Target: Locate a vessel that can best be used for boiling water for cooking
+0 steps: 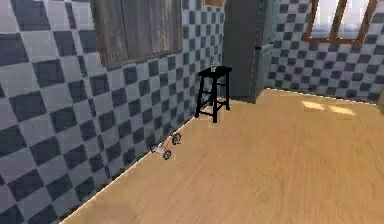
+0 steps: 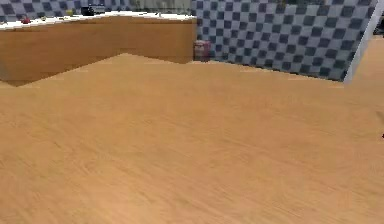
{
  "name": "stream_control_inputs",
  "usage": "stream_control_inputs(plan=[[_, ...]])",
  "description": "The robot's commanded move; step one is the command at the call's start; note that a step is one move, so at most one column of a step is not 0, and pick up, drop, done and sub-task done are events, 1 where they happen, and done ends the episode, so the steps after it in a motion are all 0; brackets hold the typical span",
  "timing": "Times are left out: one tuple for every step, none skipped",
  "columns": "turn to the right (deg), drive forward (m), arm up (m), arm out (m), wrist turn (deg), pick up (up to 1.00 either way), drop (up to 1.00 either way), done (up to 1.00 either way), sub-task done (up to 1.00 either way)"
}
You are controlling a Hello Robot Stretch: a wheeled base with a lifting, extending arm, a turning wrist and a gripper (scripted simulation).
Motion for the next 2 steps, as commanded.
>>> stream_control_inputs(plan=[[45.0,0.0,0.0,0.0,0.0,0.0,0.0,0.0,0.0],[21.0,0.0,0.0,0.0,0.0,0.0,0.0,0.0,0.0]])
